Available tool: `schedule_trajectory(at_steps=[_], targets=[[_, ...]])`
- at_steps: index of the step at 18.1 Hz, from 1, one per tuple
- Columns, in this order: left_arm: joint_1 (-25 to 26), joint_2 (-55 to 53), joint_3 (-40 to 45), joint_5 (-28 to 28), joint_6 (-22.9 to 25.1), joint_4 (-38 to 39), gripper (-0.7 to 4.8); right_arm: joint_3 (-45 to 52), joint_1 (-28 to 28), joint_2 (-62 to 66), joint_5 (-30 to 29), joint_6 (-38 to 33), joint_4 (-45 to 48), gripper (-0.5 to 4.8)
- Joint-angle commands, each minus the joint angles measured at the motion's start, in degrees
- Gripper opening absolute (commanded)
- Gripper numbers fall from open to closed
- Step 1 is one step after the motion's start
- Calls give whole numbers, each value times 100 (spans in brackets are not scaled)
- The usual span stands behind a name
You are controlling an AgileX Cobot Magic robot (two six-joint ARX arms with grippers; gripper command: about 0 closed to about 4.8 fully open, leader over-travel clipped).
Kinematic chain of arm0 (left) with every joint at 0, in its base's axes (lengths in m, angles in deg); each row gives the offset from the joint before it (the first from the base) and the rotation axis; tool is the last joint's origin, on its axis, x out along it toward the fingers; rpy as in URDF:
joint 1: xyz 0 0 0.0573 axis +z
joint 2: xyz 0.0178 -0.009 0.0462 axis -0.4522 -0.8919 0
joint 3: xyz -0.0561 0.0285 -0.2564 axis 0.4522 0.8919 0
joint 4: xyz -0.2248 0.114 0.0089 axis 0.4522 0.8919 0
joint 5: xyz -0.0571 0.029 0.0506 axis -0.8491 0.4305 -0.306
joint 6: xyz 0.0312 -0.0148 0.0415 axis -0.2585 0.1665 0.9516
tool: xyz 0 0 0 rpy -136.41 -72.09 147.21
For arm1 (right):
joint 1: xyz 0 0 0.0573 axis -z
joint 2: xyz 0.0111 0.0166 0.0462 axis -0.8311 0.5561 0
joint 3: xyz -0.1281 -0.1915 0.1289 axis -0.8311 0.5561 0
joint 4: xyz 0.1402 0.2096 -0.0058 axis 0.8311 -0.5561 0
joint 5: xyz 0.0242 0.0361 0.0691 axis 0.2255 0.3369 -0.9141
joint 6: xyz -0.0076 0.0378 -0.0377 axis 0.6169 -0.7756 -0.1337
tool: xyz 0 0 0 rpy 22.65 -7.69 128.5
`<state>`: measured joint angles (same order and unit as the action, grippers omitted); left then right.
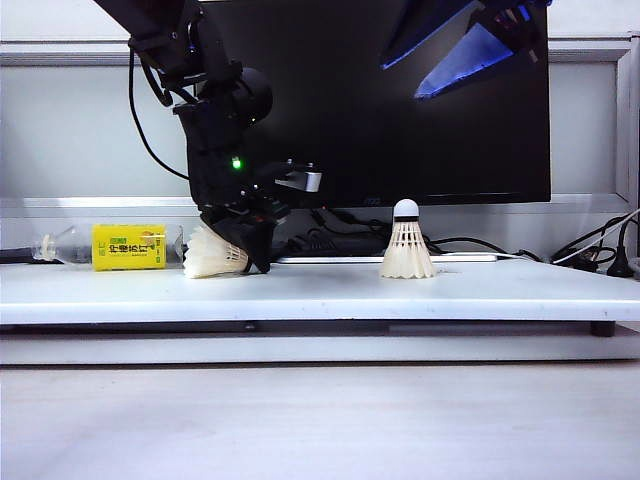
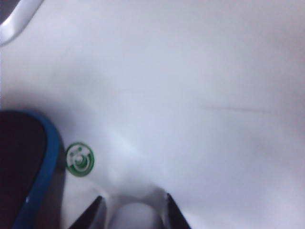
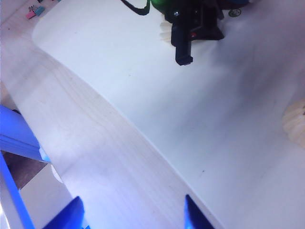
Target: Stack the badminton balls on the table vertically.
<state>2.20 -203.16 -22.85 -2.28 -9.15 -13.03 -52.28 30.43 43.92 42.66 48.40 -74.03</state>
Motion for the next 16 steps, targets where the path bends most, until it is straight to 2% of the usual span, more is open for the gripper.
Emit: schedule_trajectory(at_steps=[1, 3, 4, 5, 8, 9, 10, 11, 12, 13, 14, 15, 16], targets=[[24, 157, 39, -507, -177, 321, 170, -26, 2, -129, 385, -9, 120, 269], [26, 389, 39, -1106, -308, 264, 170, -26, 9, -343, 1266, -9, 151, 269], [28, 511, 42, -1491, -407, 203, 170, -24, 9, -531, 2059, -11, 149, 269], [28, 577, 44, -1746, -472, 125, 170, -24, 9, -680, 2509, -9, 146, 269], [28, 675, 44, -2476, -861, -168, 170, -22, 9, -1029, 3093, -4, 96, 264], [26, 691, 44, -2409, -846, -151, 170, -22, 9, -1141, 3283, 0, 35, 261], [26, 691, 44, -1860, -1056, -120, 192, -22, 24, -1215, 3469, 0, -107, 261], [26, 691, 44, -1602, -1344, -120, 227, -22, 76, -1228, 3456, 0, -201, 261], [26, 699, 42, -1425, -1954, -87, 247, -17, 162, -1222, 3442, -7, -304, 261], [26, 699, 42, -1506, -2828, -24, 248, -20, 179, -1222, 3442, -28, -350, 261], [7, 697, 44, -1694, -3445, -26, 249, -20, 184, -1226, 3442, -118, -365, 261], [-76, 697, 44, -1788, -4013, -131, 279, -20, 184, -1226, 3442, -160, -393, 261], [-190, 697, 42, -1762, -4579, -282, 344, -20, 184, -1224, 3440, -160, -420, 261]])
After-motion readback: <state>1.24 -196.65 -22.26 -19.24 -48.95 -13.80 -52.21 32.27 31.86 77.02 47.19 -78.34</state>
